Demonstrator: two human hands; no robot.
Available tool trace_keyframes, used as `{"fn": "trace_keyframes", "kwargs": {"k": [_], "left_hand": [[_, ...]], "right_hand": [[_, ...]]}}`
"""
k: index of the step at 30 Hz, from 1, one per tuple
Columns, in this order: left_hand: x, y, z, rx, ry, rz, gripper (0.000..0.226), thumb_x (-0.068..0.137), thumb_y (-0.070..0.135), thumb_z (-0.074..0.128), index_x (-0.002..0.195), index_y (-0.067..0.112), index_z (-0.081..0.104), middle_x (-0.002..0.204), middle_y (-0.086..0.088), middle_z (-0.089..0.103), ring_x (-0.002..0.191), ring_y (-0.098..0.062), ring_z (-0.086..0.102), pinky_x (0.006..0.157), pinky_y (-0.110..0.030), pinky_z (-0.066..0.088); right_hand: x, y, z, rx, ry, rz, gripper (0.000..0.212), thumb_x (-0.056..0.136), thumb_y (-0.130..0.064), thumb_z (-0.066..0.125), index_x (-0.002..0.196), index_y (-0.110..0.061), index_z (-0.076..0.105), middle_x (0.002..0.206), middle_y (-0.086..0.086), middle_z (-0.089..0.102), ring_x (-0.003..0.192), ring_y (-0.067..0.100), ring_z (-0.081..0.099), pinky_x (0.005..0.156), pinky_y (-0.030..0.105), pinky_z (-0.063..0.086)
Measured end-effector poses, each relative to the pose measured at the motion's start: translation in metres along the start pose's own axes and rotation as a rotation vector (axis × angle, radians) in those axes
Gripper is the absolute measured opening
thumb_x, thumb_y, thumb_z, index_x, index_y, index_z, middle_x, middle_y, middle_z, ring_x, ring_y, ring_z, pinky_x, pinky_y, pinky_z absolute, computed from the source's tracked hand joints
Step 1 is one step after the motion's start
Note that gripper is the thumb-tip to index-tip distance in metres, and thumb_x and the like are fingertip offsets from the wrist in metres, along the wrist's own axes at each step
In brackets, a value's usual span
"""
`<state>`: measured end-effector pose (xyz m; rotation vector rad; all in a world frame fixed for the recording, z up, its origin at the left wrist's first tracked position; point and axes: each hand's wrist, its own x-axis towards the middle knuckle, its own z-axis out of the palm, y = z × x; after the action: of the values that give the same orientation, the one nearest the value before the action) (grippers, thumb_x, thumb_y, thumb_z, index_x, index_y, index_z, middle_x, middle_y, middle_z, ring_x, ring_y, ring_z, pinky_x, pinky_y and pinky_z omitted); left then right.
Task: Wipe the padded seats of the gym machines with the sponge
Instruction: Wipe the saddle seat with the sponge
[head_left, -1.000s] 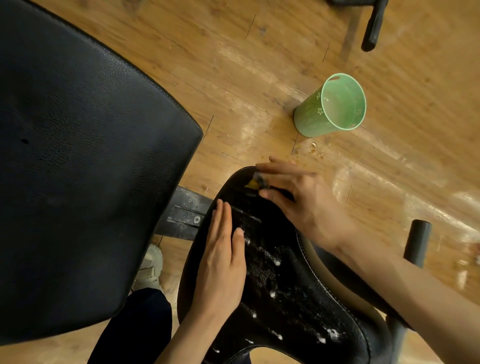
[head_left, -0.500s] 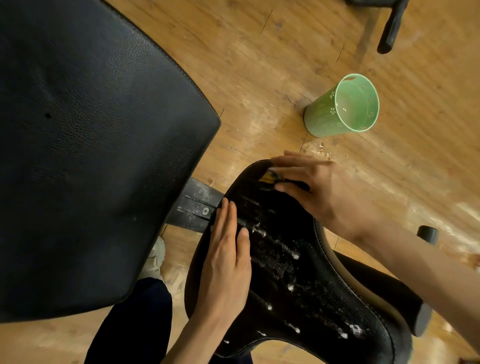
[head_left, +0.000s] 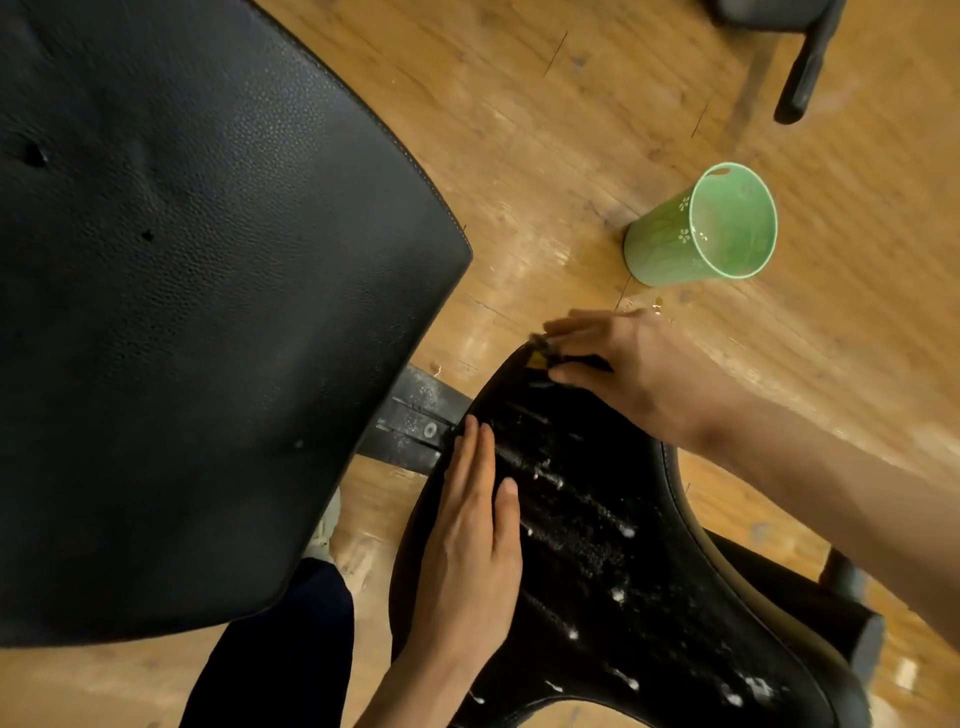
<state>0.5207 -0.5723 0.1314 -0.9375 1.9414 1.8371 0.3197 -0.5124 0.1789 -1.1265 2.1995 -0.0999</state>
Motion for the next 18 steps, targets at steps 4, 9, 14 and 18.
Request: {"fn": "trace_keyframes", "kwargs": {"k": [4,9,14,18], "left_hand": [[0.000,0.000,-0.003,-0.062,0.009,-0.022,0.052,0.099,0.042,0.026,0.148,0.043,0.009,0.156,0.033,0.004,0.136,0.024,0.000,0.112,-0.003,0.008],[-0.008,-0.009,-0.004,-0.051,0.025,-0.073,0.052,0.101,0.039,0.027,0.149,0.043,0.008,0.155,0.034,0.002,0.139,0.020,-0.001,0.120,-0.018,0.010],[-0.011,-0.014,-0.001,-0.027,0.028,-0.088,0.054,0.103,0.038,0.029,0.153,0.039,0.008,0.157,0.033,-0.001,0.139,0.020,-0.003,0.112,-0.002,0.002],[-0.011,-0.013,-0.002,-0.036,0.019,-0.083,0.054,0.103,0.038,0.029,0.153,0.039,0.007,0.157,0.033,-0.001,0.139,0.020,-0.004,0.118,-0.011,0.005]], "right_hand": [[-0.004,-0.001,-0.001,0.005,0.074,-0.014,0.022,0.091,-0.018,0.064,0.110,-0.011,0.072,0.124,0.009,0.066,0.120,0.022,0.058,0.107,0.033,0.040],[0.068,-0.008,0.031,-0.152,-0.166,0.213,0.028,0.095,-0.036,0.056,0.115,-0.020,0.069,0.110,0.006,0.069,0.096,0.028,0.064,0.077,0.036,0.054],[-0.006,-0.014,0.014,-0.061,-0.096,-0.059,0.029,0.094,-0.026,0.058,0.121,-0.020,0.068,0.139,0.001,0.055,0.137,0.022,0.042,0.114,0.041,0.034],[0.016,-0.015,0.027,-0.071,-0.125,-0.032,0.026,0.094,-0.023,0.060,0.117,-0.017,0.069,0.130,0.003,0.063,0.128,0.024,0.051,0.105,0.044,0.043]]}}
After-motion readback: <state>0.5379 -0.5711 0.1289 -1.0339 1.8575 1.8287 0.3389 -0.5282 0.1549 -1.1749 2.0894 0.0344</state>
